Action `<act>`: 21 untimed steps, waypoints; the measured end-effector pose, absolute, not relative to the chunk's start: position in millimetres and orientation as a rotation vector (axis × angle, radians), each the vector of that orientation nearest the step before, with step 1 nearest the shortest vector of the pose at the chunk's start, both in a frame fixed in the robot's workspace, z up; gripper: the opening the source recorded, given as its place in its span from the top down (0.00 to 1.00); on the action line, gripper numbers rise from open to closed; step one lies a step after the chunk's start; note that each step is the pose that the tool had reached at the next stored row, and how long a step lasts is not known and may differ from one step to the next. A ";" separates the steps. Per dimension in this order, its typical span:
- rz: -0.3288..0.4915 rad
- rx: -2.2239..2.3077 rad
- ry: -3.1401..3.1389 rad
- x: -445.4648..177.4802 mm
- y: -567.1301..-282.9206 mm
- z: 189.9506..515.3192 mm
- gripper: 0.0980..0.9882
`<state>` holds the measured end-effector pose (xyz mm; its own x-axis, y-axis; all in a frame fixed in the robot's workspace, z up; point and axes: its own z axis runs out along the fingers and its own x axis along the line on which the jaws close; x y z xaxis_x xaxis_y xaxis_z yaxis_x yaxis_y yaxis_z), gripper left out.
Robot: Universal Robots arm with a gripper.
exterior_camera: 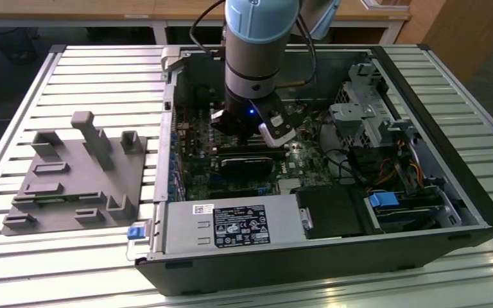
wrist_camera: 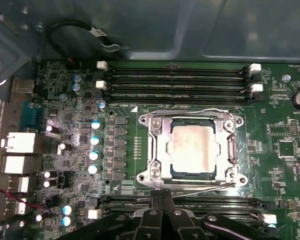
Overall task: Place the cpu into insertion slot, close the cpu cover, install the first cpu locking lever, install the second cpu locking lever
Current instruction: 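Install the second cpu locking lever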
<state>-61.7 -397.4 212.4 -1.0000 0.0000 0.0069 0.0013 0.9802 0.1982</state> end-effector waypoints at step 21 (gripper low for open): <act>-0.413 0.000 -3.110 -72.2 -397.5 193.9 0.99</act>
<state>-72.2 -397.5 193.9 -1.0000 -0.0002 0.0039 0.0008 0.9654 0.2608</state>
